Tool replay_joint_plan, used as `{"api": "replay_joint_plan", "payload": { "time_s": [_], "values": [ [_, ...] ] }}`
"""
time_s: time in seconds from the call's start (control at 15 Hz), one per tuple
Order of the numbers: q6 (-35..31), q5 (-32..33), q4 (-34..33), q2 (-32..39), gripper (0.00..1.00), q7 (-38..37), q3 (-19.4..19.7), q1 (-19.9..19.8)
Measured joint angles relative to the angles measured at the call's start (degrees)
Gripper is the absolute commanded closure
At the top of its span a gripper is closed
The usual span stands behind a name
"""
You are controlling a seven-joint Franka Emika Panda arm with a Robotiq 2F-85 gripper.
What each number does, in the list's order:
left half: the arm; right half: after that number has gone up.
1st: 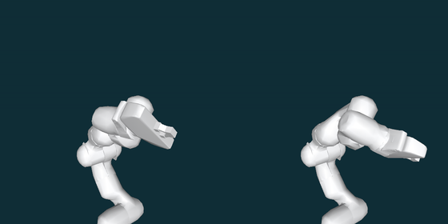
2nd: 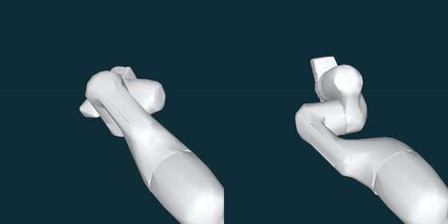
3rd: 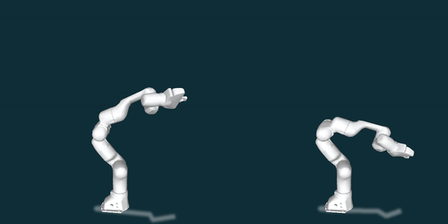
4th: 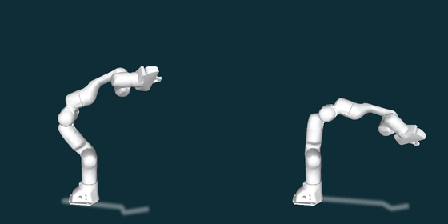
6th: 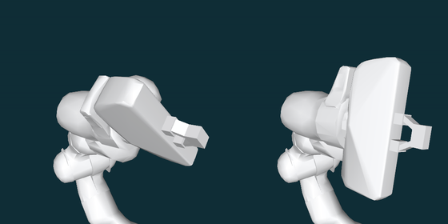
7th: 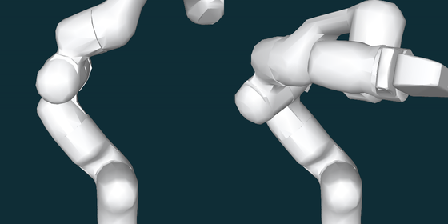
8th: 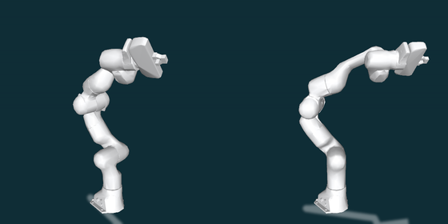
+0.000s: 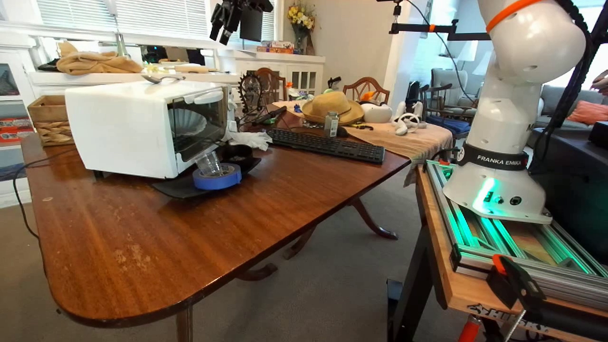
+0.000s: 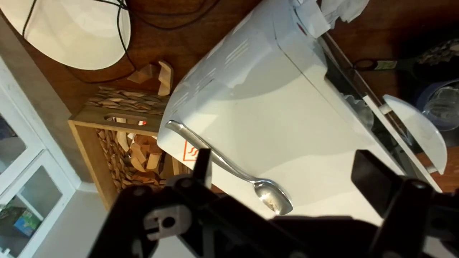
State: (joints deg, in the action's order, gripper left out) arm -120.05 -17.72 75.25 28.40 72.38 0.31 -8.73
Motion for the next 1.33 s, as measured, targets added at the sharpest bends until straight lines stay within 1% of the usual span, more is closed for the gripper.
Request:
{"api": "replay_joint_plan", "payload": {
  "time_s": [0.2, 0.27, 0.53, 0.67, 1.07, 1.2, 1.33],
  "values": [
    [0.0, 0.2, -0.3, 0.0, 0.00, 0.1, -0.4, -0.2],
    [0.0, 0.9, -0.8, 0.1, 0.00, 1.1, -0.7, -0.3],
    [0.8, 4.0, -6.6, 2.0, 0.00, 7.3, -2.2, -0.5],
    [3.8, 4.6, -10.8, 4.0, 0.00, 11.6, -3.4, -0.5],
    [16.3, 5.1, -25.5, 12.9, 0.00, 24.3, -6.2, -0.5],
    [19.4, 5.5, -30.0, 16.2, 0.00, 27.5, -6.6, -0.4],
    [21.0, 5.9, -34.0, 19.5, 0.00, 29.7, -6.7, -0.1]
  ]
}}
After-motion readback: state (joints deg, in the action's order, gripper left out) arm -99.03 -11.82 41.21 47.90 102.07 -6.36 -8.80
